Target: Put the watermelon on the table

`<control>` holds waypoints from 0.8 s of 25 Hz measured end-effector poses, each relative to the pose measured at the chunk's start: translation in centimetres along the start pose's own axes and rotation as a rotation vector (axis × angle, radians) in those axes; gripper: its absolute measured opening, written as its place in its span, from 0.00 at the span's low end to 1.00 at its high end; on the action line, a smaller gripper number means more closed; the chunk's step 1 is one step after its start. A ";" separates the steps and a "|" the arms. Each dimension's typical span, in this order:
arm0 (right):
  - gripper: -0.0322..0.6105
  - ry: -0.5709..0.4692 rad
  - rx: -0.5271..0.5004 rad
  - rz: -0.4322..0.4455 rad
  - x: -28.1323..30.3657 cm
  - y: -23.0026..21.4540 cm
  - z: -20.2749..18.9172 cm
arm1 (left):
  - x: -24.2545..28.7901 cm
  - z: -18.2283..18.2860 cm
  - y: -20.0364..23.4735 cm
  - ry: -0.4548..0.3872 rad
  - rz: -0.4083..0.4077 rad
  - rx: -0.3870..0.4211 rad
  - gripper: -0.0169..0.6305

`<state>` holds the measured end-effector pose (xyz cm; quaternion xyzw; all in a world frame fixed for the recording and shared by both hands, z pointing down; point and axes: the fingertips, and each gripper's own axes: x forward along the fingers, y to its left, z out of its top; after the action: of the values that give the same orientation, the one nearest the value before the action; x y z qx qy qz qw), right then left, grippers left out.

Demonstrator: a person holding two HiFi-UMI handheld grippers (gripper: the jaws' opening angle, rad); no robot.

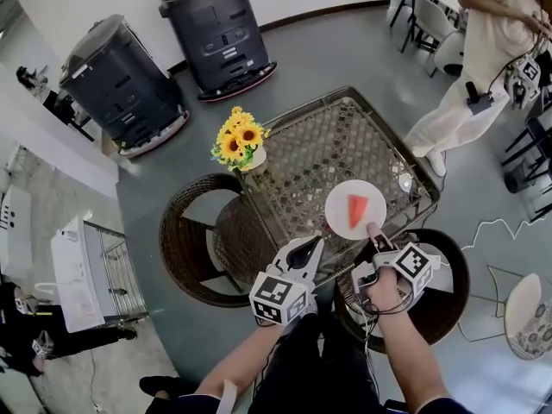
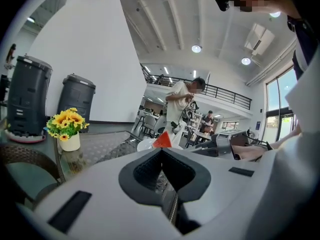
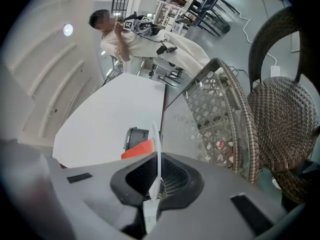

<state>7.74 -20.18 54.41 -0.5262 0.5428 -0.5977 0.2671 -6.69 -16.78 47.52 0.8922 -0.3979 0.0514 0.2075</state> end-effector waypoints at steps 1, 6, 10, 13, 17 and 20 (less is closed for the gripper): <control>0.06 0.002 0.003 -0.006 0.4 -0.4 0.2 | 0.3 -0.2 0.2 0.002 0.007 0.001 0.03; 0.06 0.030 0.003 -0.024 2.7 -2.1 1.0 | 2.5 -0.8 0.9 0.017 0.034 0.003 0.03; 0.06 0.063 -0.023 -0.041 5.1 -3.5 1.2 | 3.8 -1.4 1.2 0.037 0.052 -0.001 0.03; 0.06 0.083 -0.027 -0.062 6.7 -4.5 1.3 | 4.2 -2.1 1.5 0.052 0.065 -0.011 0.03; 0.07 0.115 -0.054 -0.084 8.6 -5.7 1.3 | 4.7 -3.3 1.9 0.069 0.074 -0.031 0.03; 0.07 0.123 -0.050 -0.102 9.8 -6.6 1.1 | 5.3 -3.8 2.4 0.077 0.078 -0.042 0.03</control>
<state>7.46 -27.60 63.69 -0.5218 0.5452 -0.6282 0.1891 -4.59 -20.34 53.12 0.8688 -0.4252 0.0854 0.2389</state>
